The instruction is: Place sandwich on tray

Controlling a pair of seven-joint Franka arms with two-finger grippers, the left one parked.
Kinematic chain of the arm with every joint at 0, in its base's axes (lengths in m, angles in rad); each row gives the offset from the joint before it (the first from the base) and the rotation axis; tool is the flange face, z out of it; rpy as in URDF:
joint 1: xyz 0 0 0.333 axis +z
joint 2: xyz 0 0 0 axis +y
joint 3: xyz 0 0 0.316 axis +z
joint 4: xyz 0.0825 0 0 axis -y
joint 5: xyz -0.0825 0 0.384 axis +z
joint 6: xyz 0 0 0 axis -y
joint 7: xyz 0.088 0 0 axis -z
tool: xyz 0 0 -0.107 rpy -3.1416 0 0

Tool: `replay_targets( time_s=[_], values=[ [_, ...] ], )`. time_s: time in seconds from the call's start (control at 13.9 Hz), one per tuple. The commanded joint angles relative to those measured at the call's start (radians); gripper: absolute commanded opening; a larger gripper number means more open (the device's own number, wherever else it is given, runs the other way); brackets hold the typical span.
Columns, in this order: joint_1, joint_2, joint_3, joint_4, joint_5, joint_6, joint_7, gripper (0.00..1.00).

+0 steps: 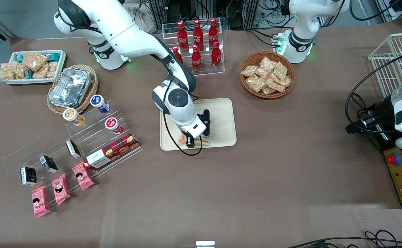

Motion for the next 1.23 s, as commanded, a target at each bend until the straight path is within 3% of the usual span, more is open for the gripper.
replay_targets(
  time_s=[0.0,0.43,0.79,1.15],
  values=[
    [-0.008,-0.103,-0.015,0.01,0.006,-0.181,0.03,0.99],
    [-0.052,-0.391,-0.071,0.015,-0.015,-0.586,0.608,0.99],
    [-0.346,-0.575,-0.058,0.016,-0.016,-0.747,0.713,0.99],
    [-0.639,-0.683,-0.072,0.029,-0.017,-0.763,0.692,0.99]
  ],
)
